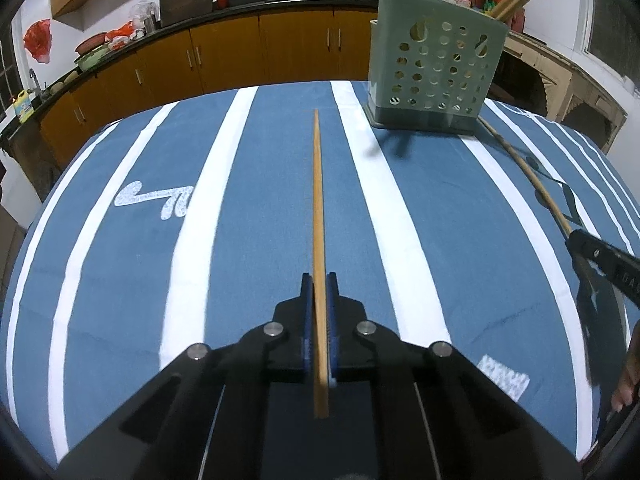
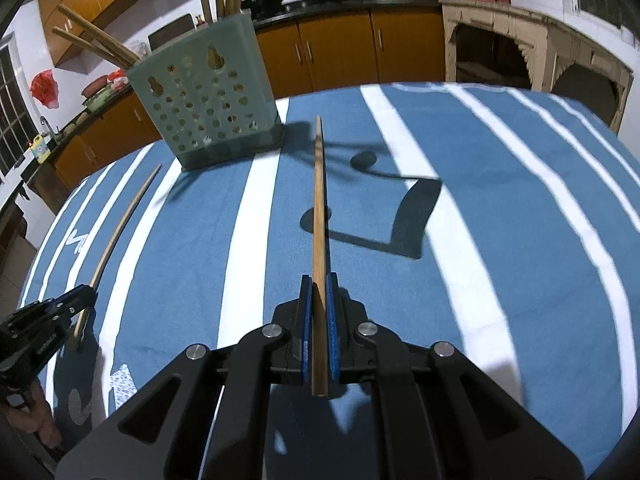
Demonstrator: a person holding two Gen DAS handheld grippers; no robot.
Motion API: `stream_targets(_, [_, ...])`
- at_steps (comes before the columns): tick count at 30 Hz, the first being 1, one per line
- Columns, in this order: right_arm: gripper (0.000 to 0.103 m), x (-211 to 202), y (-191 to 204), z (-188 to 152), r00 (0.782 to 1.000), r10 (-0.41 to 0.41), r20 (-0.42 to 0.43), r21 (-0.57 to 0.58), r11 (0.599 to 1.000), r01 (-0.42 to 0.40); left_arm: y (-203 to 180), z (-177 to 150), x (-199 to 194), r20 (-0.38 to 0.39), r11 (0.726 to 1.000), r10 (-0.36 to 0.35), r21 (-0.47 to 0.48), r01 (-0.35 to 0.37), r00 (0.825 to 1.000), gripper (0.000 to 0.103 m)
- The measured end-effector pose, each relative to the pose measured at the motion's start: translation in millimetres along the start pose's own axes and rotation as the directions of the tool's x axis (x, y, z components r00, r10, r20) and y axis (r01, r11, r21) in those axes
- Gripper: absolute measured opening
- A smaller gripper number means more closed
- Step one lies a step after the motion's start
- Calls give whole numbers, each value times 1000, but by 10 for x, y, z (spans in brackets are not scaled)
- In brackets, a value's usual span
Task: Organize utensils
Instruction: 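Lift both held chopsticks upright toward the green holder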
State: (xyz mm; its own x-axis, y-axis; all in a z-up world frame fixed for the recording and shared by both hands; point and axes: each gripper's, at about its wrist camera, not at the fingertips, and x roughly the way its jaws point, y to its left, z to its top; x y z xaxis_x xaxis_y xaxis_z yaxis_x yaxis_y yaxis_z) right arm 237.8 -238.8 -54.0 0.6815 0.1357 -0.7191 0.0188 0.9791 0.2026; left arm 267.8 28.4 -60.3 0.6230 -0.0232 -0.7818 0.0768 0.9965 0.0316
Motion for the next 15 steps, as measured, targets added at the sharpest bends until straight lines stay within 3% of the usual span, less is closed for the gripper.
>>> stream_targets(9, [8,-424,-88,160,990,-21,139,-5,1000,22,111,115,-482,127,999,-15,38,10,992,7])
stream_targets(15, [8,-713,-105,330,969,-22,246,-4,1000,24,203,280,-857,246,999,-38,12,36,969,7])
